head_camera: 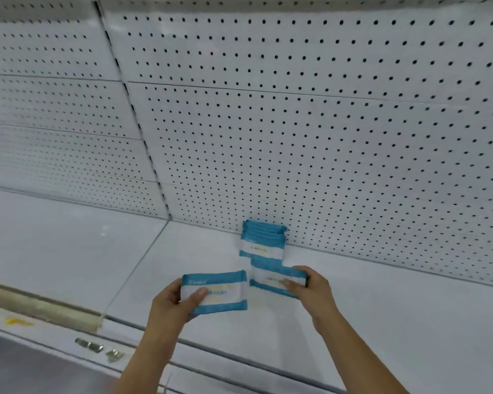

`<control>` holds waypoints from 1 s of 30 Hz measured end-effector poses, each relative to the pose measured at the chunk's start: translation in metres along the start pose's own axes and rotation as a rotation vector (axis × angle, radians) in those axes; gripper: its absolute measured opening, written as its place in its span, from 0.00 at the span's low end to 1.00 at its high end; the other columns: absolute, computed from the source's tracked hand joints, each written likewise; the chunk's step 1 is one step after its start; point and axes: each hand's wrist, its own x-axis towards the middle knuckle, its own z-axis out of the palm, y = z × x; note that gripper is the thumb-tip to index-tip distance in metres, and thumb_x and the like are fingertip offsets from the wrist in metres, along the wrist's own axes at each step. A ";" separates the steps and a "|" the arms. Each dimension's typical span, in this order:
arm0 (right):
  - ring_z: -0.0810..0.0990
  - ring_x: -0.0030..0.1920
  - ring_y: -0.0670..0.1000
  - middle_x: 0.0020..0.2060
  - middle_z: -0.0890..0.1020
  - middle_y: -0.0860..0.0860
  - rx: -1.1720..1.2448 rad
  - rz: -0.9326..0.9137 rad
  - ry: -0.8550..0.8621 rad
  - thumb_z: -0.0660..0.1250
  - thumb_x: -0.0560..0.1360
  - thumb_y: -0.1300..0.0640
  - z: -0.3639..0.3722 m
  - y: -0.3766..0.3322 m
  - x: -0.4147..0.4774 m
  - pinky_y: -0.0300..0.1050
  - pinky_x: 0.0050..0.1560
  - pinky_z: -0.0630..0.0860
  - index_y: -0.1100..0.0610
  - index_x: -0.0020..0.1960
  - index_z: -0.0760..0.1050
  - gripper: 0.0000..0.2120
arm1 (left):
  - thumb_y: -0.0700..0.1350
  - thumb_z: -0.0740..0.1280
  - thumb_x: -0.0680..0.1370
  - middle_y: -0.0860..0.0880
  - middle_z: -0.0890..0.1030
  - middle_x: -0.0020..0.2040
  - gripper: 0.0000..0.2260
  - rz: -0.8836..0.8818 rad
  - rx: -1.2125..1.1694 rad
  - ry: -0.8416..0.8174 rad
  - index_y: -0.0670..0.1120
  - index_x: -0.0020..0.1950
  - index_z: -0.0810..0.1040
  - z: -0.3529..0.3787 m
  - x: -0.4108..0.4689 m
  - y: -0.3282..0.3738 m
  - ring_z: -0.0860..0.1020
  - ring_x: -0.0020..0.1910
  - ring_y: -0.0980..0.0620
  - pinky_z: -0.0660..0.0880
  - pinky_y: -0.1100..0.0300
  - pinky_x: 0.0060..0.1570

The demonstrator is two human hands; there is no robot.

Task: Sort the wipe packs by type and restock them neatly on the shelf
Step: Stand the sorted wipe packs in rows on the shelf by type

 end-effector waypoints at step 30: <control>0.75 0.59 0.47 0.58 0.74 0.47 -0.307 -0.094 0.628 0.72 0.75 0.57 0.097 0.041 0.092 0.40 0.55 0.74 0.47 0.67 0.67 0.24 | 0.33 0.77 0.70 0.51 0.86 0.42 0.11 -0.022 0.279 -0.510 0.45 0.46 0.82 0.025 0.191 -0.043 0.84 0.43 0.54 0.80 0.61 0.41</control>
